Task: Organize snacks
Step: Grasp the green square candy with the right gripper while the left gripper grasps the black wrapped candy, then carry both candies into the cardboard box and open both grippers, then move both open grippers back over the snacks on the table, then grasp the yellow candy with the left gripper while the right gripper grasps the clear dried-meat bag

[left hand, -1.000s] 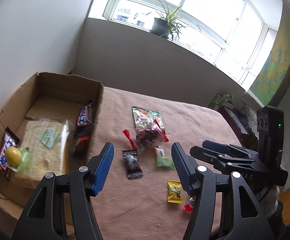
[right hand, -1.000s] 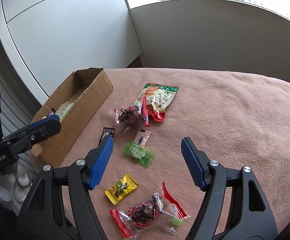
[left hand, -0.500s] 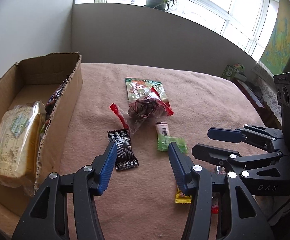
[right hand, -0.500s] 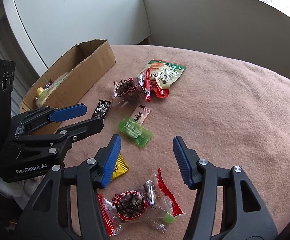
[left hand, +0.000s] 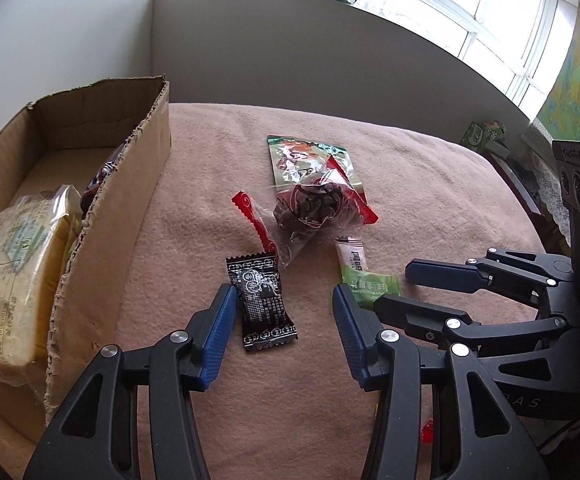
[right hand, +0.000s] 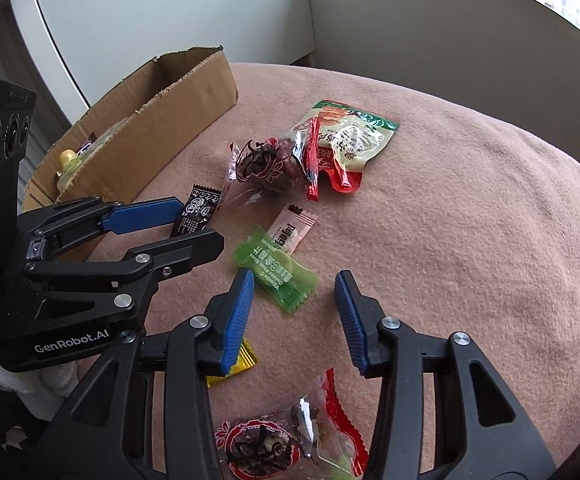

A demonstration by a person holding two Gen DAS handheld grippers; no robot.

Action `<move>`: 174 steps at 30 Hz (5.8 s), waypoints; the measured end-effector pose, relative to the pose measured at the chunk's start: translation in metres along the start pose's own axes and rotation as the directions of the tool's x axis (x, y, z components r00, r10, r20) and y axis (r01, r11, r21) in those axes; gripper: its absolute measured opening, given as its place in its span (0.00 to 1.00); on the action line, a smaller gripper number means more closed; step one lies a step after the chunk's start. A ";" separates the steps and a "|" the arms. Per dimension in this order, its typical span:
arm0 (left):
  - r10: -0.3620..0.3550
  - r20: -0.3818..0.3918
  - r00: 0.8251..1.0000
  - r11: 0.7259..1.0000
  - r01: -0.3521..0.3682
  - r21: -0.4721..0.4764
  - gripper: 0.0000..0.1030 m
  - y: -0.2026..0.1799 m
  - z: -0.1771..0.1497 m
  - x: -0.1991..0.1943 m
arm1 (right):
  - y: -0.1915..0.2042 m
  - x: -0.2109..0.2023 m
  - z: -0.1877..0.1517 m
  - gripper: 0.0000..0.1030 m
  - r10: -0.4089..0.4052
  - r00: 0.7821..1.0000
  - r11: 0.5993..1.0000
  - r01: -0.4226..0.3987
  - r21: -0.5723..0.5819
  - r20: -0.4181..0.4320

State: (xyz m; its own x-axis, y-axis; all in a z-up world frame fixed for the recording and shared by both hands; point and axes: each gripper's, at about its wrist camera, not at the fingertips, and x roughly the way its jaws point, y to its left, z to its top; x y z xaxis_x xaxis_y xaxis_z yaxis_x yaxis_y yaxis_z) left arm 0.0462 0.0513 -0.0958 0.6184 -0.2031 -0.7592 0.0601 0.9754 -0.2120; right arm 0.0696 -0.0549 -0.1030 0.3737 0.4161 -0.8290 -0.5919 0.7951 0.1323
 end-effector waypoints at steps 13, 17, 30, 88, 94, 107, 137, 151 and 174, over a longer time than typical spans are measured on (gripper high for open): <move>0.012 0.000 1.000 1.000 -0.012 -0.018 0.38 0.002 0.001 0.005 | 0.011 0.005 0.003 0.42 -0.019 0.999 0.994 0.016 -0.106 -0.026; 0.011 -0.004 1.000 0.999 -0.011 -0.035 0.35 0.005 0.002 0.006 | 0.012 0.008 0.007 0.42 -0.030 0.999 0.992 0.026 -0.120 -0.027; 0.031 -0.019 0.999 0.999 -0.030 0.037 0.34 -0.009 0.002 0.011 | -0.011 -0.001 0.002 0.22 -0.092 0.996 0.993 0.090 -0.079 -0.022; 0.031 0.284 0.958 0.991 0.007 -0.132 0.24 0.108 0.011 -0.107 | 0.103 -0.027 0.100 0.22 0.108 0.968 0.994 -0.107 -0.017 0.228; 0.084 0.264 0.961 0.985 -0.040 -0.169 0.23 0.138 0.001 -0.103 | 0.141 0.001 0.107 0.22 0.133 0.975 0.989 -0.119 -0.086 0.177; 0.112 0.270 0.956 0.981 -0.063 -0.185 0.46 0.145 -0.004 -0.111 | 0.147 -0.009 0.103 0.50 0.089 0.972 0.992 -0.067 -0.107 0.216; -0.147 0.127 0.981 0.988 0.139 0.071 0.46 -0.002 -0.006 -0.063 | -0.021 -0.096 -0.028 0.71 -0.054 0.976 0.991 0.027 0.128 0.213; -0.146 -0.049 0.988 0.967 0.153 0.203 0.46 -0.053 -0.033 -0.014 | -0.015 -0.089 -0.076 0.63 0.051 0.990 0.998 -0.057 0.040 0.133; -0.028 -0.020 0.999 0.960 0.033 0.279 0.23 -0.048 -0.037 -0.006 | 0.009 -0.050 -0.061 0.52 0.018 0.999 1.000 -0.019 0.012 0.039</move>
State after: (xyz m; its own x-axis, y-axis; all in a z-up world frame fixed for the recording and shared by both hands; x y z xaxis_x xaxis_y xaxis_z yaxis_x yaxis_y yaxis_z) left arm 0.0113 0.0026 -0.1039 0.6008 -0.2321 -0.7649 0.2965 0.9534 -0.0565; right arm 0.0021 -0.0960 -0.0932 0.3908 0.4475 -0.8044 -0.5900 0.7926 0.1543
